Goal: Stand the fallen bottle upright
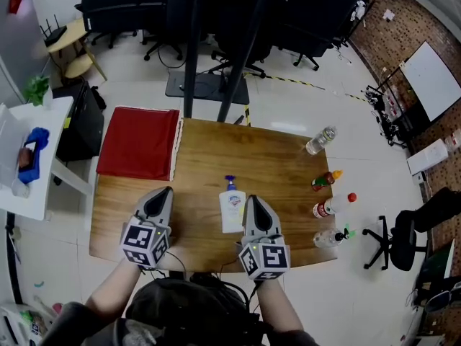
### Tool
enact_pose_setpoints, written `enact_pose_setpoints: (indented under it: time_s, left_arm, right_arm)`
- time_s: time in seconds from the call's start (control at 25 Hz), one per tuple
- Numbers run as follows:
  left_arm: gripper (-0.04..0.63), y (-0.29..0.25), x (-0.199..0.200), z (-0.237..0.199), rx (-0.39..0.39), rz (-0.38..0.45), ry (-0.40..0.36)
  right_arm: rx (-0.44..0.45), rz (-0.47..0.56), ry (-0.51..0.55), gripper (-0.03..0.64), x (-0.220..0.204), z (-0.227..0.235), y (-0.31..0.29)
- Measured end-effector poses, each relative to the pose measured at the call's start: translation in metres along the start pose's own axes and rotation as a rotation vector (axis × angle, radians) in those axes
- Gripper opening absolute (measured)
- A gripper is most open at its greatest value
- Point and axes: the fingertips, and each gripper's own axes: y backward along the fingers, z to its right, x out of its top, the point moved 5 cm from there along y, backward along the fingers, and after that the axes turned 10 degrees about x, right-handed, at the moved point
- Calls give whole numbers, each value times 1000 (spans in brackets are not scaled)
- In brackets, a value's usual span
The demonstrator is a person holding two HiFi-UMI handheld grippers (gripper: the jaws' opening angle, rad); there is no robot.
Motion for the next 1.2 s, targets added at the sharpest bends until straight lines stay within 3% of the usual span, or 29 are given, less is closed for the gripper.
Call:
enact_pose_setpoints:
  time_s: [0.28,0.8,1.04,1.2]
  left_arm:
    - [29,-47,-7,11,25,-85,-51]
    - [29,-109,-44,9,64,-253,-98]
    - [29,-130,-49,5,65,-287,-89]
    - [29,-142,-54,6,50,-308,-89]
  right_arm:
    - [86,-169,-107,23,-32,39,-40]
    - [207,-458,-189,32,-90,67,-94]
    - [238,-575,-206,91,-104,77,-115]
    - [267,-660,-212,165,-116,81,-125]
